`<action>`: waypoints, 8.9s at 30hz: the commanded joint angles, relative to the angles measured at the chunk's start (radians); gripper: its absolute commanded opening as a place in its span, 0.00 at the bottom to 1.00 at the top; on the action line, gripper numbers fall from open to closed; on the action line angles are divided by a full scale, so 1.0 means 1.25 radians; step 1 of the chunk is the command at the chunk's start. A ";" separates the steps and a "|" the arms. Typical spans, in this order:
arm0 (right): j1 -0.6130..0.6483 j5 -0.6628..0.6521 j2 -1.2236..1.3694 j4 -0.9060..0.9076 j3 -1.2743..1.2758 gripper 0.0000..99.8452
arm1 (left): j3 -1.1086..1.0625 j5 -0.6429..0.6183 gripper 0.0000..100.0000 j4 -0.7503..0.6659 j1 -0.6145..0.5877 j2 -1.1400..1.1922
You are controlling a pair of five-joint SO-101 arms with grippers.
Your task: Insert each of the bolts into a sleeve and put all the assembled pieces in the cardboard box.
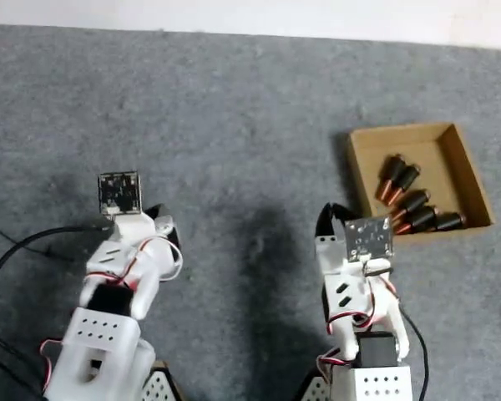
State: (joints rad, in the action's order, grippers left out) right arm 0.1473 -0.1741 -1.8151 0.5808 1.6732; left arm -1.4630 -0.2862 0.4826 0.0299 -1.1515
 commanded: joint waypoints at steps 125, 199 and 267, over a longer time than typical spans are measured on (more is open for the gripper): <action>0.003 -0.001 -0.009 0.528 0.109 0.01 | -0.186 0.091 0.01 0.686 0.055 -0.536; 0.003 -0.001 -0.009 0.528 0.109 0.01 | -0.186 0.092 0.01 0.686 0.055 -0.536; 0.003 -0.001 -0.009 0.528 0.109 0.01 | -0.186 0.092 0.01 0.686 0.055 -0.536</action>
State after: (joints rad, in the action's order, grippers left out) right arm 0.1473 -0.1741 -1.8167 1.2344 1.6732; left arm -1.6763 -0.1803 1.3341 0.0821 -1.8082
